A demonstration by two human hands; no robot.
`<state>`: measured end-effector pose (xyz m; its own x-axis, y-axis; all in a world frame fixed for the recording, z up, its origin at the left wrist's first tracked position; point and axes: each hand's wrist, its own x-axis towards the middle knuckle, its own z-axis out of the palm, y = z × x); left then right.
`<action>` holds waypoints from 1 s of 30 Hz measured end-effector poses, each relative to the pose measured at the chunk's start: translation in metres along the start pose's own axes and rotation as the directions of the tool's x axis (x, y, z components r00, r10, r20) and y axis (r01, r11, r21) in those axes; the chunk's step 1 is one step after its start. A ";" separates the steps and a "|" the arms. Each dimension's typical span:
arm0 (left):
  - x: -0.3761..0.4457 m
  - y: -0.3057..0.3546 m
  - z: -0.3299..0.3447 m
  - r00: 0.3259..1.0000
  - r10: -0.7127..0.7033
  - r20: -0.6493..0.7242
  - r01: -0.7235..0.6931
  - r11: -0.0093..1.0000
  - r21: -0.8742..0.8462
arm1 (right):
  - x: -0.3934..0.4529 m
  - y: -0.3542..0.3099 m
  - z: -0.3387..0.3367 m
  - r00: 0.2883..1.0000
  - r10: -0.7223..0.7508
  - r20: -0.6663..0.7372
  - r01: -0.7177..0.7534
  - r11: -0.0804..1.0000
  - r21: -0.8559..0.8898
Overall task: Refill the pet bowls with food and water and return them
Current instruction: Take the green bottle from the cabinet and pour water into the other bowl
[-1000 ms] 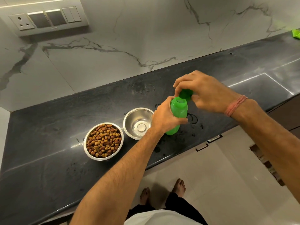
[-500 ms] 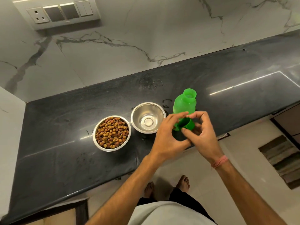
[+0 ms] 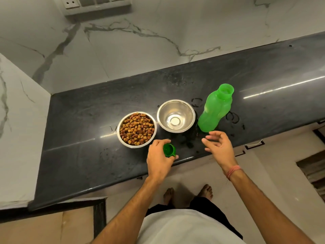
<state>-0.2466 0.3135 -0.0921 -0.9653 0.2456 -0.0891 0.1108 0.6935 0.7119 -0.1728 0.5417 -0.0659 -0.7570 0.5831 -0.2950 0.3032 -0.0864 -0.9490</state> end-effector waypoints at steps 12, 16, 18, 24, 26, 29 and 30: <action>-0.003 -0.005 0.009 0.987 -0.146 -0.068 0.148 0.989 0.027 | 0.046 -0.039 -0.017 0.960 -0.218 -0.176 0.182 0.963 -0.200; -0.014 0.011 0.012 0.973 -0.175 -0.152 0.166 0.984 -0.068 | 0.063 -0.045 -0.007 0.957 -0.272 -0.096 0.250 0.949 -0.192; -0.016 0.018 0.013 0.968 -0.153 -0.199 0.142 0.987 -0.071 | 0.069 -0.048 0.001 0.952 -0.286 -0.105 0.259 0.941 -0.219; 0.003 0.046 0.011 0.952 -0.139 -0.273 0.086 0.976 -0.198 | 0.079 -0.050 0.010 0.924 -0.346 -0.160 0.286 0.907 -0.308; 0.016 0.053 0.013 0.943 -0.289 -0.167 0.214 0.907 -0.362 | 0.082 -0.053 0.006 0.916 -0.375 -0.141 0.304 0.880 -0.364; 0.036 0.055 0.020 0.889 -0.458 0.015 0.398 0.756 -0.520 | 0.084 -0.059 -0.005 0.915 -0.398 -0.066 0.328 0.829 -0.453; 0.041 0.055 0.024 0.879 -0.474 0.040 0.416 0.724 -0.550 | 0.083 -0.062 -0.010 0.916 -0.401 -0.030 0.340 0.811 -0.476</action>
<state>-0.2747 0.3777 -0.0734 -0.8919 -0.0855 -0.4441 -0.4513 0.2322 0.8616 -0.2482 0.6031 -0.0308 -0.7971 0.5930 0.1140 0.2643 0.5123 -0.8171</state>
